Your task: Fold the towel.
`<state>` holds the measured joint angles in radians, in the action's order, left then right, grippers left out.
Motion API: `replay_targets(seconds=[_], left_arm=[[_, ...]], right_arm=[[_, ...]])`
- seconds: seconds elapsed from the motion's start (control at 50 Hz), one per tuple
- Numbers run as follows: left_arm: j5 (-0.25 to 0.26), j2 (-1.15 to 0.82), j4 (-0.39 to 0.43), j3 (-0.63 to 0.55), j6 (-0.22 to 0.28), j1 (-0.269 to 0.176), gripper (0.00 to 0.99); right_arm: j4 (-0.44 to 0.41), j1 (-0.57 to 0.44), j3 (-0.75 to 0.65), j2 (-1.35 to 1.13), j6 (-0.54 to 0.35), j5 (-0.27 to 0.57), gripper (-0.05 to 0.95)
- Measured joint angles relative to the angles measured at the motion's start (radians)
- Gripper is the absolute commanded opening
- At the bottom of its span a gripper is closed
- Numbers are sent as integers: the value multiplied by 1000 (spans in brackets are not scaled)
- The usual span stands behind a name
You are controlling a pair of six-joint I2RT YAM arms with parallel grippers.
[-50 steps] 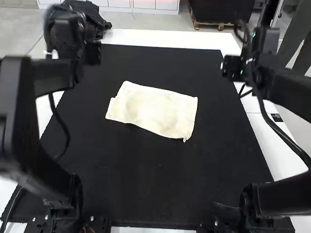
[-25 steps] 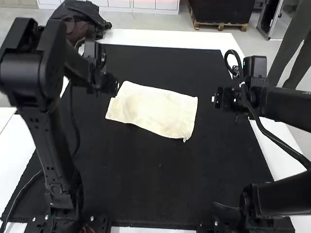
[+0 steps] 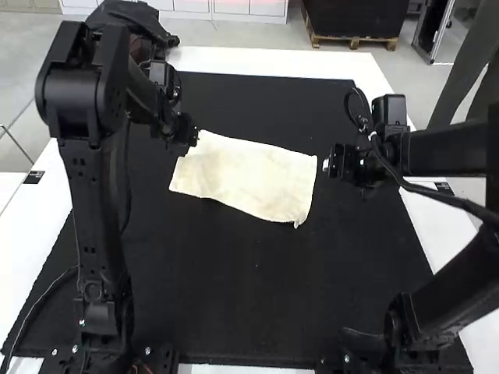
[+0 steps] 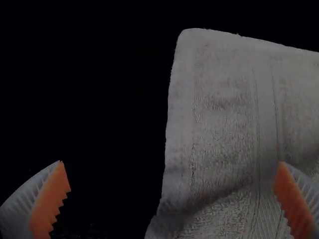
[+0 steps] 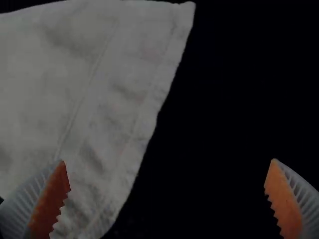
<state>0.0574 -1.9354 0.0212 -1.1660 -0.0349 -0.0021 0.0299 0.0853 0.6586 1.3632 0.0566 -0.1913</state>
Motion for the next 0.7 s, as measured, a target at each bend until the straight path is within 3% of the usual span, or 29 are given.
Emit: replay_targets(seconds=[0.38, 0.7], left_arm=[[6, -111, -16, -104, 14, -5, 959], [10, -174, -15, -161, 43, -5, 959]], right_arm=[[151, 52, 57, 187, 68, -27, 903], [196, 90, 169, 326, 92, -31, 903]])
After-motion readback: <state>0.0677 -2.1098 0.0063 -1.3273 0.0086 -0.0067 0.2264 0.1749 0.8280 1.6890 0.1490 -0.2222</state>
